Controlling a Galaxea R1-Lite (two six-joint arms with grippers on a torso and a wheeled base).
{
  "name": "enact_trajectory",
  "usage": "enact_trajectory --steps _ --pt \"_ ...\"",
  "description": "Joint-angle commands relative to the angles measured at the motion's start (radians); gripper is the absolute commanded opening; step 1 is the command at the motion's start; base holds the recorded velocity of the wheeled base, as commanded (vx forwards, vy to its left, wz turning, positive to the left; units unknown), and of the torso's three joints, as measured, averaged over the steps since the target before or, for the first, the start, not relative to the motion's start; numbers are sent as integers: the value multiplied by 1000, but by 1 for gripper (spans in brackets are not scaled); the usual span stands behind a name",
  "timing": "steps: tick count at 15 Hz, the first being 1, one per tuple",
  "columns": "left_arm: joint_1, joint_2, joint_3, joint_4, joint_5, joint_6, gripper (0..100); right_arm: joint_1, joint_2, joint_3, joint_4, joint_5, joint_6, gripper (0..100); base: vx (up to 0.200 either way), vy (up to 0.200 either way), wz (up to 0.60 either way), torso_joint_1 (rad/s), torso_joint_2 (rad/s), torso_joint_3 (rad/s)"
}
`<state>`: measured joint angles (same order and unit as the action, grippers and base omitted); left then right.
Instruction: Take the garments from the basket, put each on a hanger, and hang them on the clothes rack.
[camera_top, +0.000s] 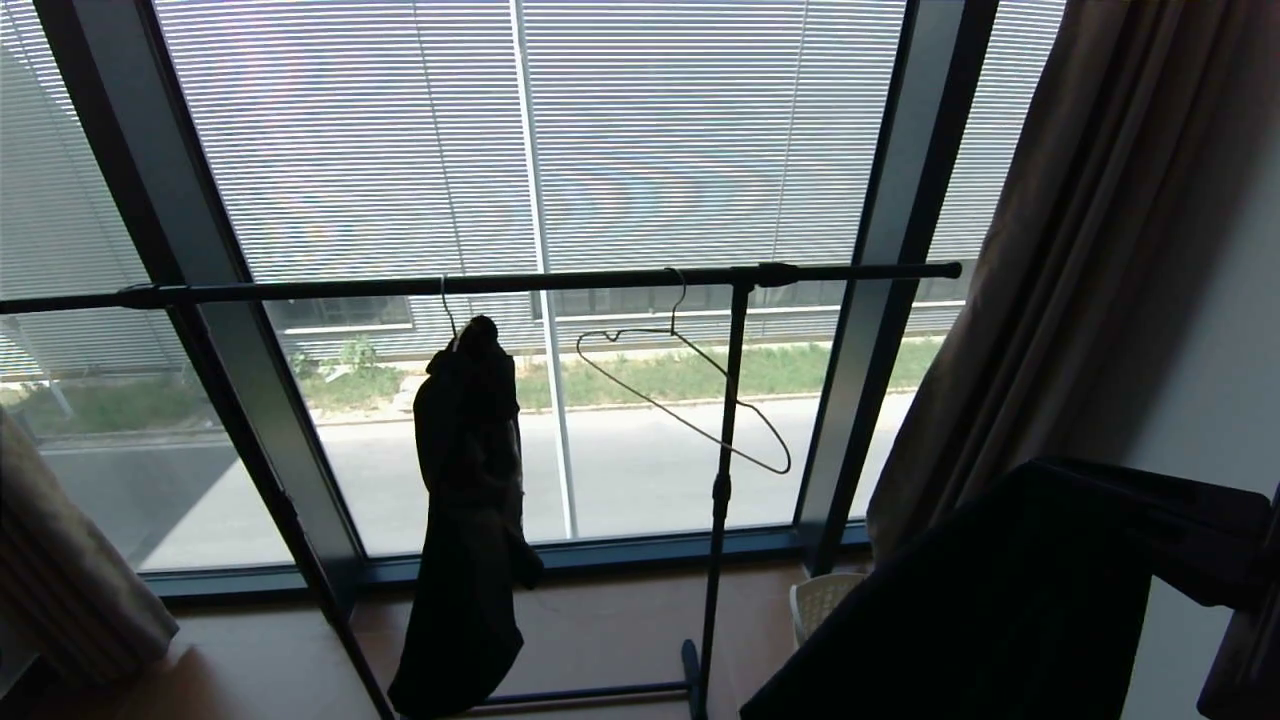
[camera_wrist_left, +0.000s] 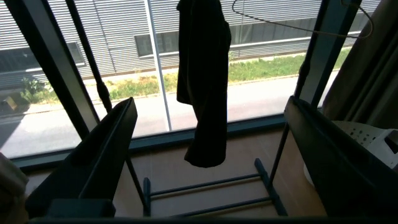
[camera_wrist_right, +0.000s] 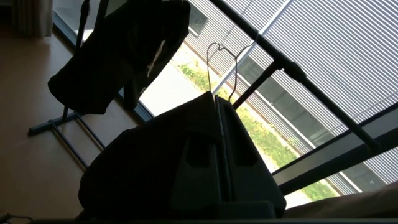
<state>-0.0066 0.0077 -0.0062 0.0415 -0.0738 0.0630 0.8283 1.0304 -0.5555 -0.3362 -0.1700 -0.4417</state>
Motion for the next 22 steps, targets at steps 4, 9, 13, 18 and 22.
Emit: enact_trajectory --steps 4,9,13,18,22 --pt "-1 2 0 0 0 0 100 0 3 5 0 1 -8 0 0 0 0 0 0 0" --pt "-1 2 0 0 0 8 100 0 8 3 0 -5 -8 0 0 0 0 0 0 0" --pt "-1 3 2 1 -1 18 100 0 53 -6 -1 -29 -6 0 0 0 0 0 0 0" --pt "-4 147 -87 6 -9 63 100 0 123 -61 -1 -102 61 0 0 0 0 0 0 0" --pt "-30 552 -284 -6 -101 -104 100 0 249 -139 -1 -276 196 0 0 0 0 0 0 0"
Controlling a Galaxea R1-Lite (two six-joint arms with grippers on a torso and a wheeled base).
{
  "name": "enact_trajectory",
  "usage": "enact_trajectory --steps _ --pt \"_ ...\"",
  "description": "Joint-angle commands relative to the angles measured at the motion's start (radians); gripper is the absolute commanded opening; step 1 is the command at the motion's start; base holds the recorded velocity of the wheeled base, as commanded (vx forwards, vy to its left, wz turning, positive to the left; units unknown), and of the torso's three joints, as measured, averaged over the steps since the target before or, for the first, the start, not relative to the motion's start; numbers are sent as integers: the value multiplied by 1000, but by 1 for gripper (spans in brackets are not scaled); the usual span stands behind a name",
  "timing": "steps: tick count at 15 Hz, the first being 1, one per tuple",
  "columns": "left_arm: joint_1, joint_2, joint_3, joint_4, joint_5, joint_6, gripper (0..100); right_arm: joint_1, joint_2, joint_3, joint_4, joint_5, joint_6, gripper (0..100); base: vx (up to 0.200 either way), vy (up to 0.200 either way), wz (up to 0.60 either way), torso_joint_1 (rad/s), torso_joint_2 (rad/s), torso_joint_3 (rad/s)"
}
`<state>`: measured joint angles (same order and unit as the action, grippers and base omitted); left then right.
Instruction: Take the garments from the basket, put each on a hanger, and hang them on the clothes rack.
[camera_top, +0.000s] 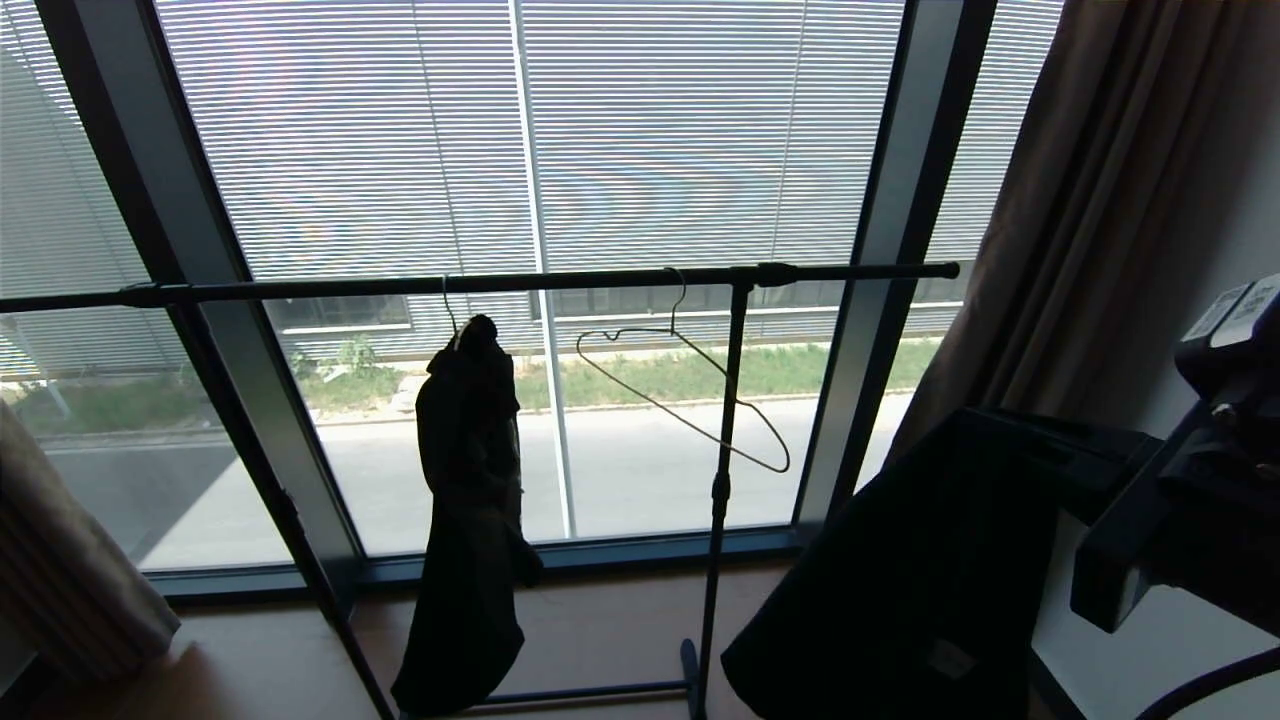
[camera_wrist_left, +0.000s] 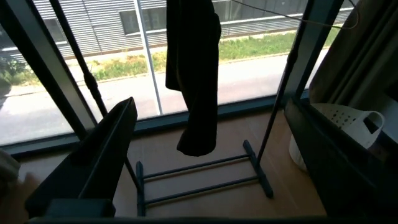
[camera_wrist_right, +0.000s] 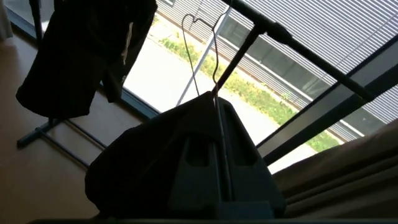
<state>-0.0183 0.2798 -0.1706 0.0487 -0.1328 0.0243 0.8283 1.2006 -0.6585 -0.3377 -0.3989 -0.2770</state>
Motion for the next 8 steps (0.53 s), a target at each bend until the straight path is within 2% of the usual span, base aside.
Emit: enact_trajectory --steps 1,3,4,5,6,8 --pt "-49 351 -139 -33 -44 -70 100 2 97 -47 0 -77 50 0 0 0 0 0 0 0" --pt "-164 493 -173 -101 -38 -109 100 2 145 -78 2 -141 71 0 0 0 0 0 0 0" --pt "-203 607 -199 -128 -16 -112 100 6 181 -101 -1 -210 76 0 0 0 0 0 0 0" --pt "-232 782 -247 -170 30 -112 100 29 258 -167 -3 -307 91 0 0 0 0 0 0 0" --pt "-299 854 -283 -201 42 -133 100 40 307 -225 -3 -360 119 0 0 0 0 0 0 0" --pt "-436 946 -389 -207 50 -225 100 55 412 -329 -3 -443 177 0 0 0 0 0 0 0"
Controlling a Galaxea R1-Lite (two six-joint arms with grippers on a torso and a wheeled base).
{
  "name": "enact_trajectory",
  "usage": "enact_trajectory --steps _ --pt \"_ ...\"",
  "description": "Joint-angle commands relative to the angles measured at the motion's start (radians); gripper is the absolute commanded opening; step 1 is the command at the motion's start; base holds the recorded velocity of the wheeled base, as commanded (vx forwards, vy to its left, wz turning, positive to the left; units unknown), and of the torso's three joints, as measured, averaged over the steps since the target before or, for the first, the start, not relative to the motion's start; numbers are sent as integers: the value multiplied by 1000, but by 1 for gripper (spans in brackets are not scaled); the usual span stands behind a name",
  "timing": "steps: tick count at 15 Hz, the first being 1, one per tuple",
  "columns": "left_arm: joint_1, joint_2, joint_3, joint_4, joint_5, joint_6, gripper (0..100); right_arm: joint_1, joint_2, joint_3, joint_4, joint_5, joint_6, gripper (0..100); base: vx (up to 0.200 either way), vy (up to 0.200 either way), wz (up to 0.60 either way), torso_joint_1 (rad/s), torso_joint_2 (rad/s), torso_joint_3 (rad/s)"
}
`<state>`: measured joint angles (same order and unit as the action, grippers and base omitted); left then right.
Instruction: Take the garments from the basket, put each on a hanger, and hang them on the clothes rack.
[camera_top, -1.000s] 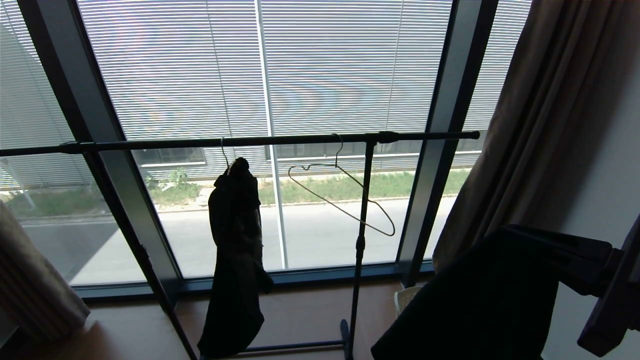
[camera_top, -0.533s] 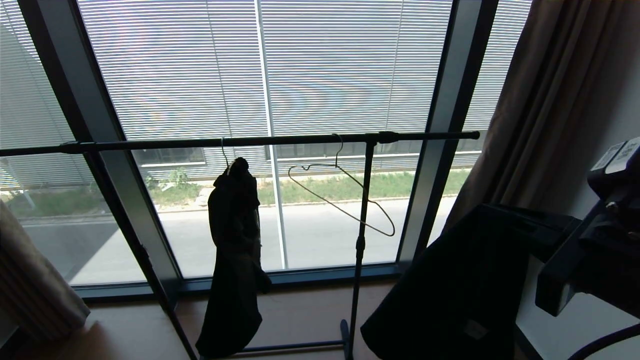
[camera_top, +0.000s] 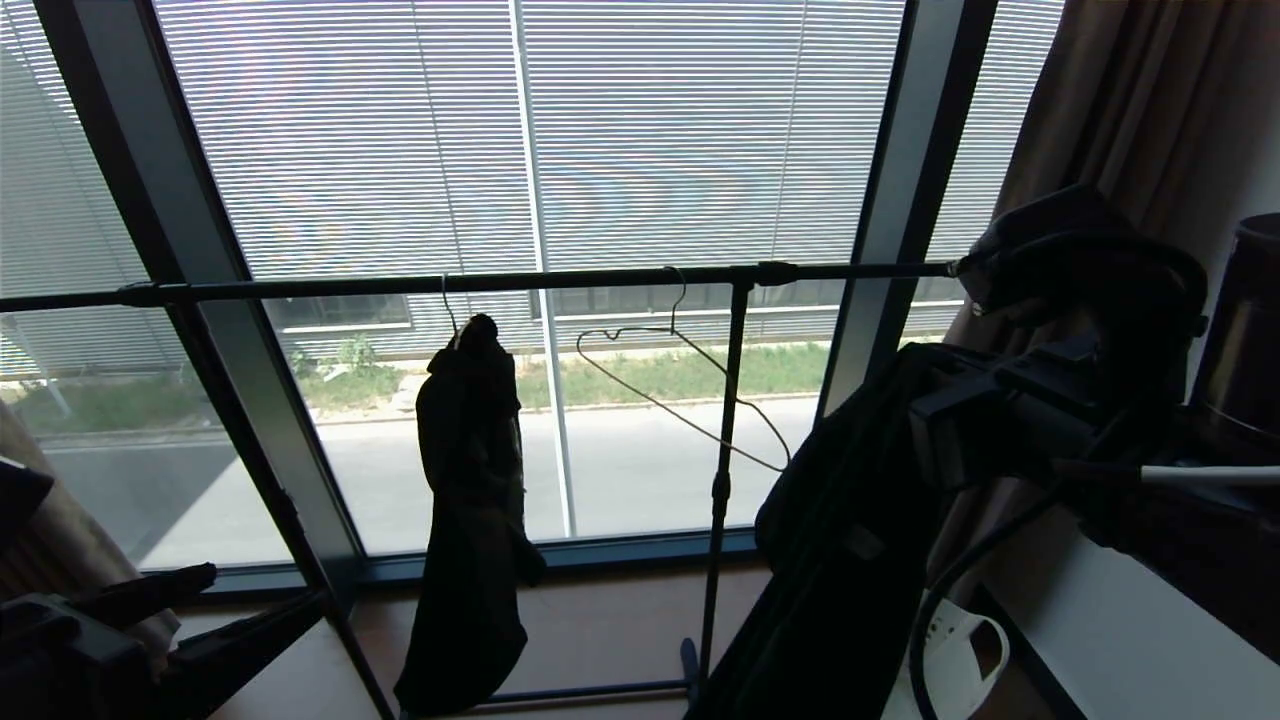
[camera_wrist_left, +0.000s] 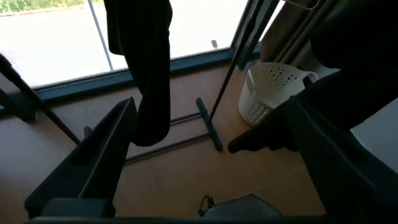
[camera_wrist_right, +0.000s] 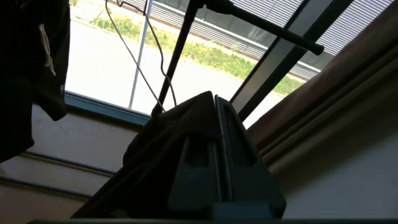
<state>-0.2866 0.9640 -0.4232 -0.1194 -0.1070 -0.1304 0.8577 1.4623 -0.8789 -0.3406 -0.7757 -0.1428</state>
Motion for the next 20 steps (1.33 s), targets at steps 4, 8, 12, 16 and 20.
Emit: enact_trajectory --steps 4,8,12,16,20 --pt "-342 496 -269 -40 44 -218 100 50 274 -150 0 -145 175 0 0 0 0 0 0 0" --pt "-445 671 -351 -75 50 -281 100 52 266 -164 0 -146 190 0 0 0 0 0 0 0" --pt "-462 743 -411 -77 50 -282 100 92 259 -161 0 -145 209 0 0 0 0 0 0 0" --pt "-462 805 -460 -77 50 -281 100 130 248 -160 0 -145 223 0 0 0 0 0 0 0" --pt "-462 923 -543 -79 52 -281 100 149 219 -153 2 -143 224 0 0 0 0 0 0 0"
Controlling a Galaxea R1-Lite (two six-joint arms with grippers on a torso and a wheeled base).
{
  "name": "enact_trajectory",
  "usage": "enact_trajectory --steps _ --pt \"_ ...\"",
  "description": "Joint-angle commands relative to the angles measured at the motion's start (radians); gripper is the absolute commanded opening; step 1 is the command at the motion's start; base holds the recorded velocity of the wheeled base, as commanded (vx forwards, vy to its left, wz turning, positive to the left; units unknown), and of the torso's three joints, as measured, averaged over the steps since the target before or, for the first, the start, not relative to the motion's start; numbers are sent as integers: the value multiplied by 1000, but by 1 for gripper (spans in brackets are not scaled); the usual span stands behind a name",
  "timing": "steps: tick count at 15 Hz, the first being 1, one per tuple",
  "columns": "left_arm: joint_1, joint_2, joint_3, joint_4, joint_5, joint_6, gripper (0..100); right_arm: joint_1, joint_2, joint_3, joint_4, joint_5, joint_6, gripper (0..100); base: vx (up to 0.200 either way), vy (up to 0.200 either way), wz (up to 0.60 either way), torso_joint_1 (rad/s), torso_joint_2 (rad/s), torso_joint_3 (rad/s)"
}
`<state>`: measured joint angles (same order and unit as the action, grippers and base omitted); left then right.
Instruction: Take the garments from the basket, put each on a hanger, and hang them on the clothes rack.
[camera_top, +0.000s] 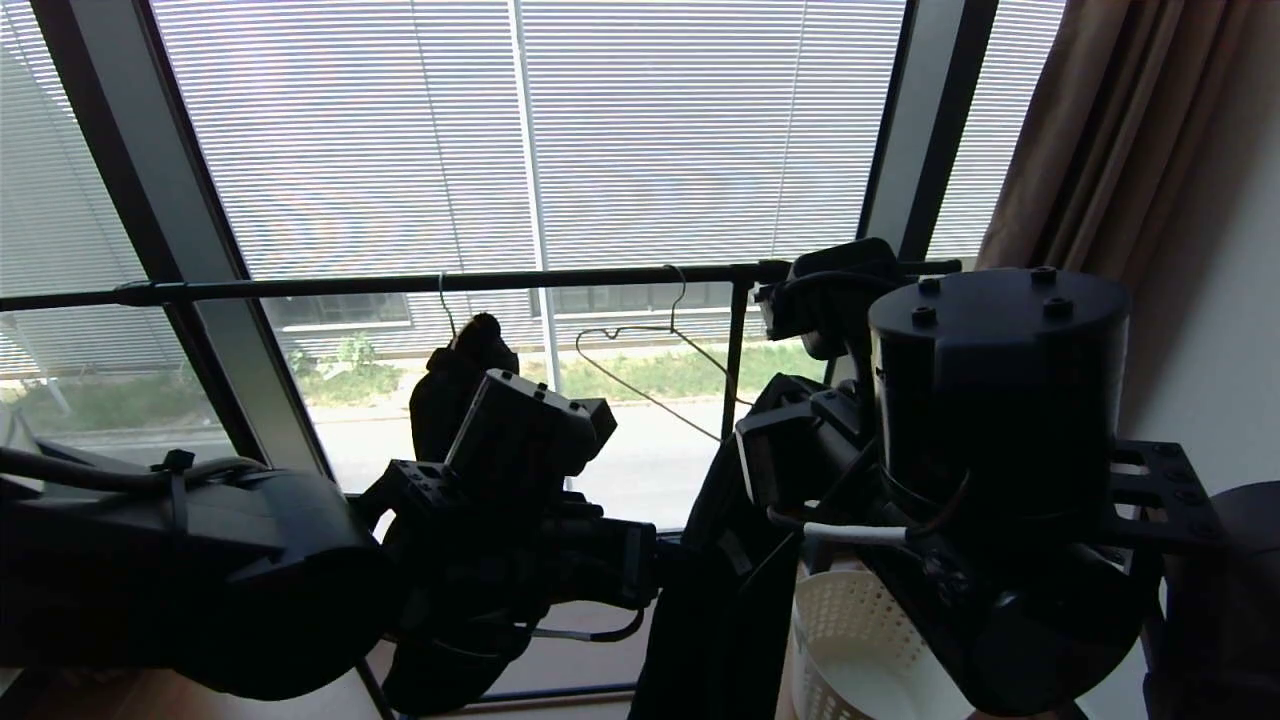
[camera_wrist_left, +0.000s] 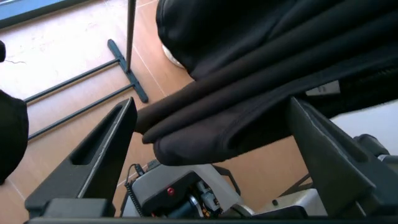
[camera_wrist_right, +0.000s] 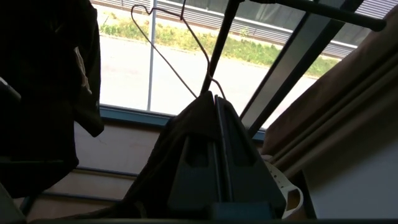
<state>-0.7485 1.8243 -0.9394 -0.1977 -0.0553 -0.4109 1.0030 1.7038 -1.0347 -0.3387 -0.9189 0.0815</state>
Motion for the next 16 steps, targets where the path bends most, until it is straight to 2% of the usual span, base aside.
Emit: enact_trajectory --steps 1,10,16 --pt "0 75 -33 0 0 0 100 3 -26 2 0 2 0 0 0 0 0 0 0 0" --pt "12 178 -33 -26 34 1 100 3 -44 2 0 14 0 0 0 0 0 0 0 0" --pt "29 171 -13 -43 54 1 100 -6 -62 7 0 15 0 0 0 0 0 0 0 0"
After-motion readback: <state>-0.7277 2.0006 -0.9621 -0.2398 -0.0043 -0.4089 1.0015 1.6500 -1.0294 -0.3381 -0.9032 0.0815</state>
